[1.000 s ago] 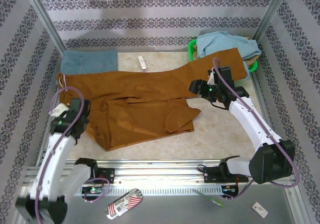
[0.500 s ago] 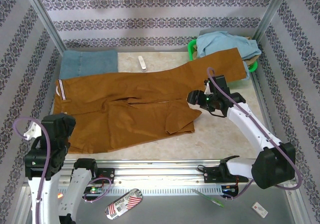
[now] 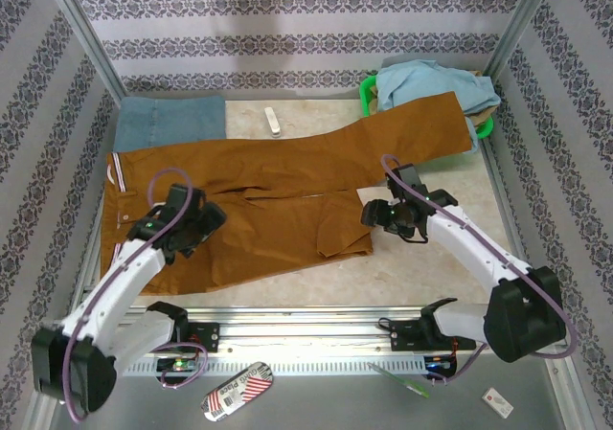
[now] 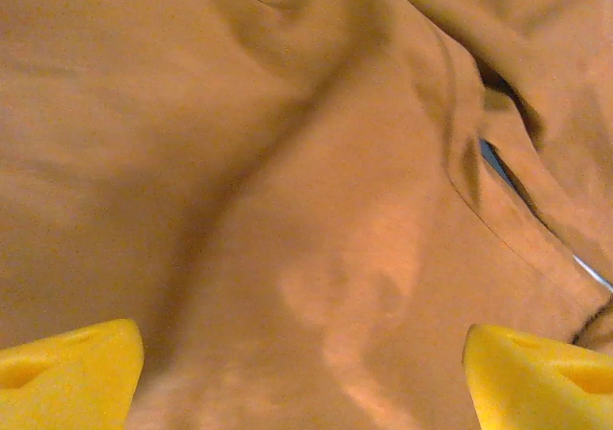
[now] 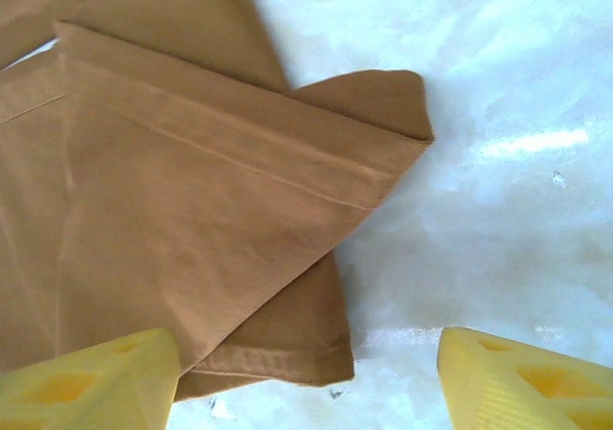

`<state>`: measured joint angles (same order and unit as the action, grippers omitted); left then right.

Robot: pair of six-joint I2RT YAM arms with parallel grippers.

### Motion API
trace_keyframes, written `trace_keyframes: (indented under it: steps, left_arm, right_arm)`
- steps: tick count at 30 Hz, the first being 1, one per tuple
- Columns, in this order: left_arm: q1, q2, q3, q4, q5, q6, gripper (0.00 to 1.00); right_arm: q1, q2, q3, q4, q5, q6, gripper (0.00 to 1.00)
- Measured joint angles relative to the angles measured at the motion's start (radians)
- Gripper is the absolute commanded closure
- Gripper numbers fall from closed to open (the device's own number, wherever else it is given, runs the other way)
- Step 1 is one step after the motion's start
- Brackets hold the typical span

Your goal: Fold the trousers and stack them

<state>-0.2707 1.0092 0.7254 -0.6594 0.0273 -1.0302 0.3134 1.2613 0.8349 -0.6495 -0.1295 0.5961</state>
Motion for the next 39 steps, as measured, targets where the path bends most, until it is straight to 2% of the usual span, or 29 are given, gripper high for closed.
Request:
trace_keyframes:
  steps: [3, 7, 11, 14, 15, 21, 29, 32, 39]
  left_arm:
    - [-0.05, 0.111, -0.024, 0.128, 0.016, 0.005, 0.14]
    - [-0.057, 0.182, -0.097, 0.234, 0.021, 0.013, 0.14]
    - [-0.056, 0.192, -0.179, 0.306, 0.021, 0.021, 0.14]
    - [-0.055, 0.202, -0.222, 0.36, 0.02, 0.027, 0.14]
    - [-0.054, 0.204, -0.224, 0.369, 0.02, 0.029, 0.14]
    - [-0.022, 0.224, -0.226, 0.429, 0.031, 0.048, 0.17]
    - [0.044, 0.221, -0.24, 0.47, 0.071, 0.091, 0.17]
    - [0.098, 0.22, -0.248, 0.495, 0.097, 0.112, 0.17]
    - [0.201, 0.229, -0.253, 0.529, 0.146, 0.168, 0.16]
  right_arm:
    - [-0.051, 0.086, -0.006, 0.041, -0.056, -0.019, 0.39]
    - [-0.083, 0.214, 0.013, 0.059, -0.092, -0.045, 0.45]
    - [-0.089, 0.299, 0.029, 0.088, -0.123, -0.048, 0.74]
    - [-0.089, 0.308, 0.032, 0.104, -0.134, -0.045, 0.91]
    - [-0.089, 0.308, 0.039, 0.105, -0.136, -0.042, 1.0]
    - [-0.089, 0.26, 0.076, 0.106, -0.136, -0.042, 1.0]
    - [-0.122, 0.024, 0.159, 0.002, -0.039, -0.026, 1.0]
    - [-0.188, -0.064, 0.221, -0.062, 0.009, -0.028, 1.0]
    - [-0.438, -0.168, 0.33, -0.211, 0.095, -0.074, 1.0]
